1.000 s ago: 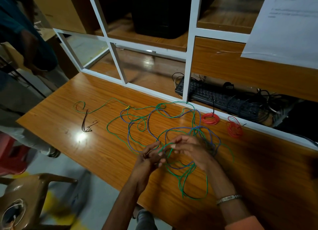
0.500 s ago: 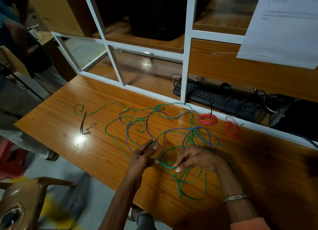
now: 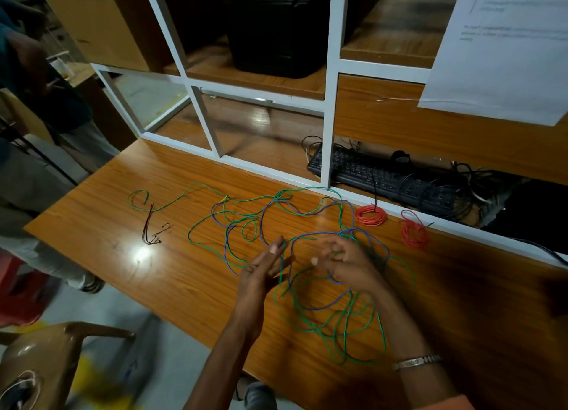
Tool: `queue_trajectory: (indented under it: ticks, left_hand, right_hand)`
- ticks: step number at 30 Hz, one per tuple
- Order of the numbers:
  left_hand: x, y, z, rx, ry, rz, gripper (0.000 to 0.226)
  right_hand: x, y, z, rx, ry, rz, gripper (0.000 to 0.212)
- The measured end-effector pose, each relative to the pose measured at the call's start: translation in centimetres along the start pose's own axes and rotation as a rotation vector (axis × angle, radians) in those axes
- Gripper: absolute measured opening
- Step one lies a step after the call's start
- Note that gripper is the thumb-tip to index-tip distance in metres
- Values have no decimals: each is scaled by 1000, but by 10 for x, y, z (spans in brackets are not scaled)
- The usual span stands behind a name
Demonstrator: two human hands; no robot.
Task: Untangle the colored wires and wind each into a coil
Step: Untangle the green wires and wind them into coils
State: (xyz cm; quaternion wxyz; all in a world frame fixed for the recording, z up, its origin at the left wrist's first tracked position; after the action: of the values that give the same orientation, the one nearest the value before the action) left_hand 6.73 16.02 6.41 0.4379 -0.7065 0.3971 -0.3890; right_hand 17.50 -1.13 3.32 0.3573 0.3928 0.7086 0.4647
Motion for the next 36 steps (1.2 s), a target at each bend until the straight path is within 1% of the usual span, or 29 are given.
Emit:
queue_trajectory:
  ticks: [1, 2, 3, 5, 6, 8, 11, 13, 15, 18, 19, 22, 23, 25, 26, 28, 31, 34, 36]
  left_hand:
    - [5, 1, -1, 3, 25, 12, 49]
    - [8, 3, -1, 10, 41, 34, 47]
    - [12, 3, -1, 24, 55, 63, 44]
    - [17, 6, 0, 64, 86, 107, 44]
    - [19, 7, 0, 73, 94, 118, 45]
    - [19, 7, 1, 72, 90, 120, 47]
    - [14, 13, 6, 25, 83, 79, 60]
    - [11, 17, 7, -7, 85, 29, 56]
    - [9, 21, 8, -35, 56, -11, 52]
    - [9, 31, 8, -108, -11, 2, 50]
    - [11, 33, 8, -138, 5, 45, 47]
    - [21, 40, 3, -176, 128, 246, 30]
    - [23, 42, 2, -171, 153, 261, 25]
    - [28, 44, -1, -134, 226, 269, 24]
    - [31, 43, -3, -108, 271, 268, 24]
    - [34, 37, -6, -53, 318, 245, 23]
    - [28, 24, -7, 5, 258, 202, 28]
    - [18, 12, -3, 76, 204, 179, 34]
    - [16, 2, -2, 136, 206, 206, 29]
  right_hand:
    - [6, 10, -4, 0, 28, 93, 26]
    - [14, 16, -7, 28, 77, 136, 31]
    - [22, 21, -10, 58, 133, 127, 41]
    - [39, 24, -14, 77, 253, 31, 61]
    - [45, 24, -16, 82, 295, 5, 64]
    - [50, 25, -21, 106, 354, 72, 55]
    - [53, 31, -31, 107, 494, 255, 39]
    - [52, 37, -39, 88, 595, 397, 37]
    - [51, 49, -48, 54, 677, 601, 37]
    - [38, 72, -55, -15, 685, 871, 34]
    - [33, 78, -56, -47, 684, 937, 36]
    - [21, 90, -53, -106, 719, 1102, 51]
    - [20, 92, -50, -98, 736, 1153, 54]
    - [21, 96, -46, -89, 798, 1280, 55]
    - [21, 99, -43, -97, 788, 1301, 55]
    - [22, 96, -31, -123, 660, 1221, 53]
    - [11, 82, -13, -157, 376, 1049, 48]
    - [4, 62, -5, -105, 254, 902, 42]
    - [7, 44, -1, -61, 172, 681, 37]
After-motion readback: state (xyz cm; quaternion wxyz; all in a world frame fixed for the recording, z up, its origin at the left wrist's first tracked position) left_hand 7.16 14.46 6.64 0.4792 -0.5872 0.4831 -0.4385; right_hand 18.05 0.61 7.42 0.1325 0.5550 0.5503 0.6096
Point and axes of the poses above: each hand's wrist, its own z-axis towards the middle knuckle, its own x-axis out of the palm, y = z × x, the point moved 7 cm from there along z, towards the middle knuckle, and after that the axes turned 2 degrees about z, right-handed, at the moved point
